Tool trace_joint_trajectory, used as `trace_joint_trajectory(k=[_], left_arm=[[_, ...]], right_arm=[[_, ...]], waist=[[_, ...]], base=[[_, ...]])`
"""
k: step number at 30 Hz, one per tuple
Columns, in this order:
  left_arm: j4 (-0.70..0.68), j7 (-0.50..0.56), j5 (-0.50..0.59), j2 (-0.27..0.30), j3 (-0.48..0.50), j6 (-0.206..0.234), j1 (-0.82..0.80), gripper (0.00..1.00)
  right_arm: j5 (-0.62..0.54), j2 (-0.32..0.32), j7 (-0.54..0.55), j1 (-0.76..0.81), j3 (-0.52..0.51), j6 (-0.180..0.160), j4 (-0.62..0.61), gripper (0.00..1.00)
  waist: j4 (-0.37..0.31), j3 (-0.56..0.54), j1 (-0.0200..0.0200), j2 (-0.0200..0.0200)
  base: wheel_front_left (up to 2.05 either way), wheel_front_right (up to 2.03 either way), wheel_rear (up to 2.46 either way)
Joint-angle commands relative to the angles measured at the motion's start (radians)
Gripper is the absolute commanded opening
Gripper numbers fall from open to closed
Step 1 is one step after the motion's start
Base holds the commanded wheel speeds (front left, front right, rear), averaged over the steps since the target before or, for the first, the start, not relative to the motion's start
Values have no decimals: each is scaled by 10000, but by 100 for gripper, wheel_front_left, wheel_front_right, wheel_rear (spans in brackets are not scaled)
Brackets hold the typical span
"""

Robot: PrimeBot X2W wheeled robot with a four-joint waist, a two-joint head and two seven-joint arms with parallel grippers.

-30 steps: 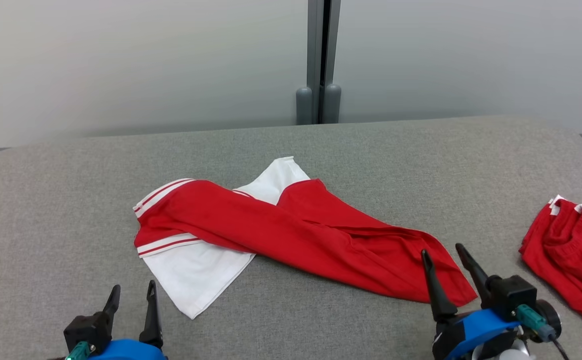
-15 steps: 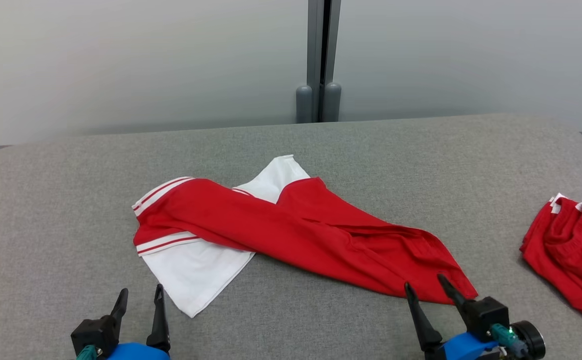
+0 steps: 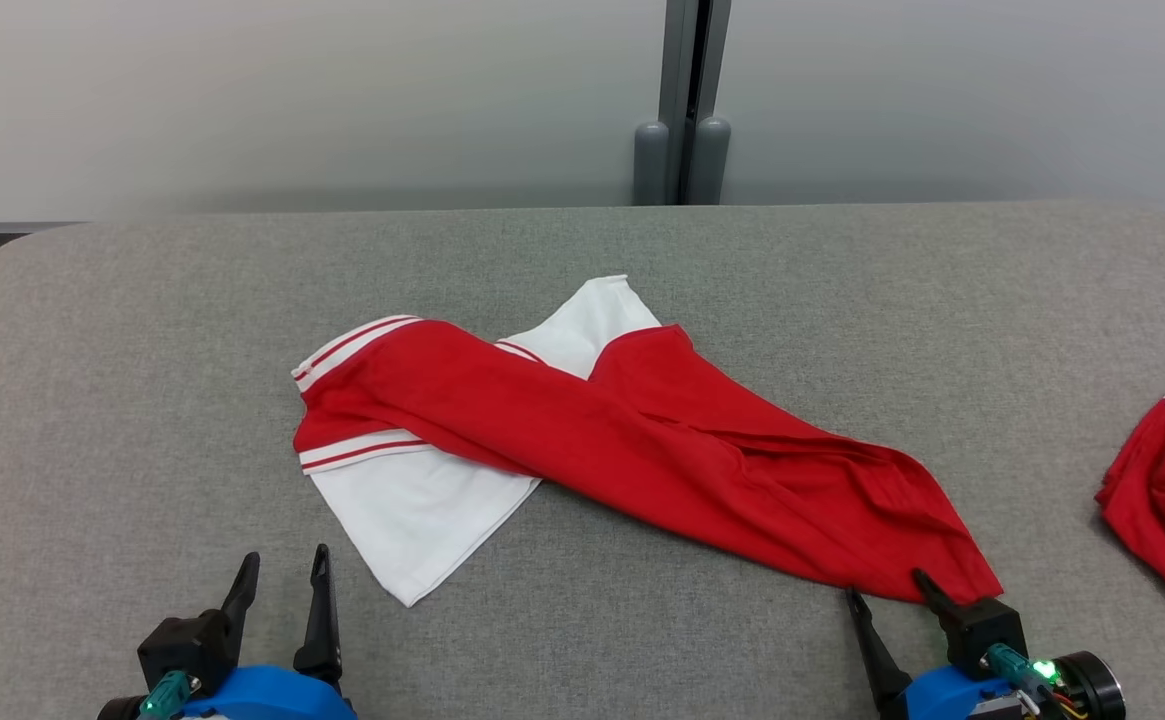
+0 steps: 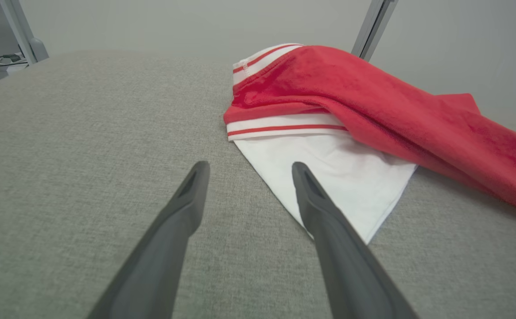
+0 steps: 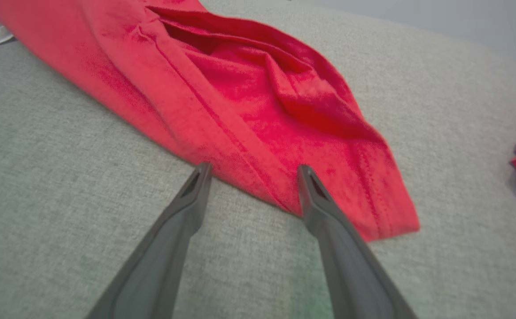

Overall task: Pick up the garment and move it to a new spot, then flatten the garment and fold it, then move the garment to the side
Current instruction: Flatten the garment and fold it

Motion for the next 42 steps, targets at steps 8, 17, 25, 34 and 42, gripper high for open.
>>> trace_joint_trajectory(k=[8, 17, 25, 34, 42], left_arm=[[-134, -23, -198, 208, -127, -17, -272, 100], [-131, -23, -383, 371, -177, -17, -346, 100], [-104, -22, -276, 268, -163, -17, -77, 100], [49, -22, 0, 4, -60, -17, 243, 100], [116, -22, 77, -153, -73, -17, 354, 100]], right_arm=[[-442, -28, 6, -452, 63, 3, 1109, 100], [47, -20, 47, -760, 372, 3, 1265, 0], [613, -36, -30, -496, 642, 3, -1588, 0], [1012, -37, -36, -423, 798, 1, -3958, 0], [595, -39, -36, -998, 34, 1, -4036, 0]], waist=[[157, 291, -1, 0], [121, 381, -1, 0], [-101, -111, -1, 0], [-283, -818, -1, 0], [-240, -1014, -1, 0]], base=[[0, 0, 0], [0, 0, 0], [0, 0, 0], [0, 0, 0], [0, 0, 0]])
